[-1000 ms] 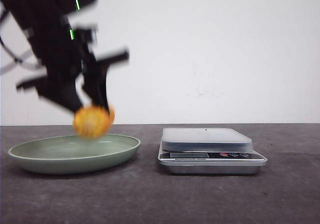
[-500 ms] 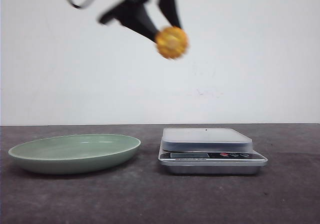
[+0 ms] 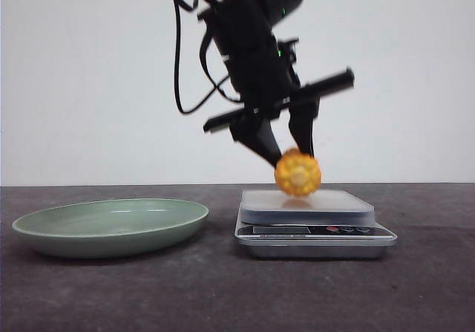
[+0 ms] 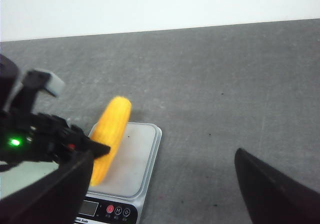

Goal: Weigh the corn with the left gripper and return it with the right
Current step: 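Carry the corn over the scale and set it on the scale, then open the left gripper, withdraw it, and lower the right gripper toward the corn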

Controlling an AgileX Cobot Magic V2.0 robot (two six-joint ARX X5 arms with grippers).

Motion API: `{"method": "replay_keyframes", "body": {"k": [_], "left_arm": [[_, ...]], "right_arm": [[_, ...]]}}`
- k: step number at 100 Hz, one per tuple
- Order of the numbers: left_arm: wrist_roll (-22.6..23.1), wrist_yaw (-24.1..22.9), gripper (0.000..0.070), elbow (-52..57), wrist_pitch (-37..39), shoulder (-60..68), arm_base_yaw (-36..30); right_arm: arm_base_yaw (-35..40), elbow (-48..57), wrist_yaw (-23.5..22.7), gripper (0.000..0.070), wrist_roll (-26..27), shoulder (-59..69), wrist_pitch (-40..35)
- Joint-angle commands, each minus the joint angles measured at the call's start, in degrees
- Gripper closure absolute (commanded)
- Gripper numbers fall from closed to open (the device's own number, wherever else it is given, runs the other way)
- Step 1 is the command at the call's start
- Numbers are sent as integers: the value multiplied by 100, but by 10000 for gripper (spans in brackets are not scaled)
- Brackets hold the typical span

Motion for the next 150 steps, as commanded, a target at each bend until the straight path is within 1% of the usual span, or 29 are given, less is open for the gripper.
{"method": "replay_keyframes", "body": {"k": [1, 9, 15, 17, 18, 23, 24, 25, 26, 27, 29, 32, 37, 54, 59, 72, 79, 90, 101, 111, 116, 122, 138, 150], "left_arm": [[-39, -35, 692, 153, 37, 151, -61], [-31, -26, 685, 153, 52, 192, -63], [-20, 4, 655, 153, 70, 192, -68], [2, 7, 631, 153, 74, 192, -68], [13, 7, 613, 153, 76, 192, -68], [24, 11, 450, 153, 76, 192, -74], [24, 11, 432, 153, 76, 192, -74], [22, 13, 372, 153, 70, 192, -74], [20, 15, 332, 155, 63, 192, -74], [20, 15, 313, 155, 57, 192, -74], [24, 15, 243, 164, 33, 192, -81], [28, 15, 156, 190, -46, 175, -87], [61, 15, 114, 245, -153, 138, -87], [323, -37, 112, 490, -358, -420, -81], [404, -109, 112, 562, -348, -734, -44], [833, -435, 118, 699, -367, -1794, 170], [1045, -769, 153, 699, -483, -2520, 378], [1316, -1355, 154, 699, -874, -3576, 737], [1447, -1803, 154, 697, -1486, -4605, 1141], [1530, -2273, 154, 697, -2208, -5482, 1453], [1530, -2531, 154, 697, -2601, -5882, 1550], [1473, -2697, 152, 697, -3045, -6299, 1596], [787, -2723, 151, 682, -4216, -7361, 1606], [177, -2721, 150, 619, -5045, -8019, 1606]], "right_arm": [[9, 94, 4, 128, -90, 20, 7], [9, 94, 4, 128, -94, 20, -24], [9, 94, 2, 128, -94, 20, -39], [9, 94, 2, 128, -94, 20, -48], [9, 94, 2, 128, -94, 20, -50], [9, 94, 2, 128, -105, 20, -63], [9, 94, 2, 128, -111, 20, -63], [9, 94, 2, 128, -114, 20, -63], [9, 94, 2, 128, -118, 20, -63], [9, 94, 2, 127, -120, 20, -66], [9, 94, 0, 127, -127, 20, -66], [9, 94, 0, 127, -127, 20, -66], [9, 94, -2, 127, -127, 20, -68], [9, 94, -13, 127, -127, 20, -70], [11, 94, -13, 127, -127, 20, -77], [52, 94, -11, 127, -129, 22, -103], [87, 94, -9, 127, -129, 24, -103], [181, 94, -13, 127, -129, 26, -103], [304, 94, -11, 127, -129, 26, -103], [417, 94, -13, 127, -129, 28, -103], [483, 94, -15, 127, -129, 46, -98], [570, 94, -15, 127, -129, 66, -105], [857, 94, -15, 127, -127, 214, -98], [1067, 94, -13, 127, -127, 424, -37]]}}
